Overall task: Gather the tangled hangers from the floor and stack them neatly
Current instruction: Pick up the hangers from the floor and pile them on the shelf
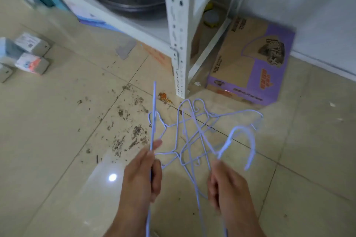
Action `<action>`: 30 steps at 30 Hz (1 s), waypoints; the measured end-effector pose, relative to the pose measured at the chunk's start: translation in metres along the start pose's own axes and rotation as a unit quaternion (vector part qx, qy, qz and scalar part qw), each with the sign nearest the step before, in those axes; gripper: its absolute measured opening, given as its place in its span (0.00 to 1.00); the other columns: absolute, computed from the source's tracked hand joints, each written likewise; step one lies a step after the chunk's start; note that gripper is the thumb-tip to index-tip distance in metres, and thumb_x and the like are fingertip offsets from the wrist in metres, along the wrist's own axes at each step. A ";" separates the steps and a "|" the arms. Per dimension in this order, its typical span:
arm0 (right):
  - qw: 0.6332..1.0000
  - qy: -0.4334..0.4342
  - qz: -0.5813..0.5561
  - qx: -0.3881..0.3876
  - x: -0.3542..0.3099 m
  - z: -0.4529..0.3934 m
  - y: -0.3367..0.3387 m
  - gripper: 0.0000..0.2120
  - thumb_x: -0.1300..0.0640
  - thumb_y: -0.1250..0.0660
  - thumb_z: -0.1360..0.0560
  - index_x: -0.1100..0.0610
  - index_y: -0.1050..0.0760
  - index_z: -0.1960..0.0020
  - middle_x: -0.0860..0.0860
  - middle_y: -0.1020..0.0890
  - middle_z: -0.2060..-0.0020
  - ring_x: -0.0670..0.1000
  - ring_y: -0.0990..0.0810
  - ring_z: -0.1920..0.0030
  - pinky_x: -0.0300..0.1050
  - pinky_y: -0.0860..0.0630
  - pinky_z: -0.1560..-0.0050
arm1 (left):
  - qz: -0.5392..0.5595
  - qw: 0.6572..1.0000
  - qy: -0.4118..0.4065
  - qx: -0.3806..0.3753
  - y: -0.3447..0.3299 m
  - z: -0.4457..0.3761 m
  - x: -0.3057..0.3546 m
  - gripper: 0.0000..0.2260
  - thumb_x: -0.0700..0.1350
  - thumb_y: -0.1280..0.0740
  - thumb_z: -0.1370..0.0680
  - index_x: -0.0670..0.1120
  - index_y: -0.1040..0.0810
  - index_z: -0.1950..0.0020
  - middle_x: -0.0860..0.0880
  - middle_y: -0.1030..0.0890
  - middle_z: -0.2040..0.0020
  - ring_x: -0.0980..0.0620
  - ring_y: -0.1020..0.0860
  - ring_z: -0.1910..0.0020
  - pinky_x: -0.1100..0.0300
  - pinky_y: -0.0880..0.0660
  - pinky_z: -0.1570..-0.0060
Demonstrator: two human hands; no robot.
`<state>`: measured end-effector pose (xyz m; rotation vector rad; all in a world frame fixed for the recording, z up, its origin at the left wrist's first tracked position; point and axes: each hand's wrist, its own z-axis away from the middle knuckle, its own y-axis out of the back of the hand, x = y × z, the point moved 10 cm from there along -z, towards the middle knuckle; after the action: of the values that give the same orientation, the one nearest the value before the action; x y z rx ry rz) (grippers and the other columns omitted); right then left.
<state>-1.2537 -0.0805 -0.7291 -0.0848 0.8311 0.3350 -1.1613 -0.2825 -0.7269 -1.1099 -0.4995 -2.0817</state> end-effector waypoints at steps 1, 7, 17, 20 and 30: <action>0.999 -0.028 -0.021 0.008 0.006 0.016 0.000 0.24 0.56 0.37 0.15 0.57 0.33 0.70 0.54 0.32 0.80 0.48 0.38 0.84 0.32 0.42 0.82 | 0.013 0.999 0.029 -0.012 -0.003 0.008 -0.004 0.16 0.41 0.44 0.14 0.46 0.15 0.47 0.49 0.37 0.81 0.55 0.40 0.83 0.70 0.41 0.79; 0.999 -0.022 -0.013 0.027 -0.080 0.114 0.014 0.21 0.53 0.40 0.14 0.62 0.31 0.63 0.50 0.29 0.77 0.46 0.36 0.80 0.37 0.39 0.79 | -0.012 0.996 0.088 -0.012 -0.055 0.118 0.067 0.17 0.49 0.43 0.13 0.39 0.22 0.52 0.53 0.43 0.73 0.56 0.44 0.78 0.66 0.44 0.78; 0.936 0.145 0.075 0.313 -0.309 0.374 0.184 0.27 0.42 0.43 0.15 0.51 0.30 0.70 0.50 0.28 0.79 0.41 0.32 0.78 0.38 0.33 0.74 | -0.054 0.979 0.017 -0.194 -0.135 0.335 0.359 0.15 0.45 0.45 0.12 0.43 0.30 0.58 0.57 0.38 0.71 0.59 0.42 0.74 0.69 0.41 0.77; 0.917 0.165 0.065 0.359 -0.353 0.452 0.223 0.27 0.42 0.44 0.16 0.52 0.30 0.70 0.48 0.28 0.79 0.43 0.33 0.78 0.34 0.36 0.73 | -0.080 0.968 -0.007 -0.236 -0.140 0.378 0.425 0.15 0.45 0.44 0.13 0.42 0.31 0.58 0.54 0.38 0.70 0.58 0.43 0.74 0.69 0.41 0.77; 0.790 0.211 0.031 0.575 -0.366 0.700 0.328 0.29 0.44 0.46 0.14 0.54 0.29 0.71 0.55 0.25 0.79 0.48 0.29 0.80 0.40 0.33 0.75 | -0.027 0.924 -0.013 -0.380 -0.186 0.524 0.497 0.20 0.48 0.39 0.18 0.45 0.22 0.68 0.53 0.39 0.80 0.60 0.44 0.85 0.74 0.44 0.79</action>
<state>-1.0920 0.2772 0.0302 1.0564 1.3700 -0.1907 -1.1947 -0.0370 -0.0235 -1.5525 0.3225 -2.3754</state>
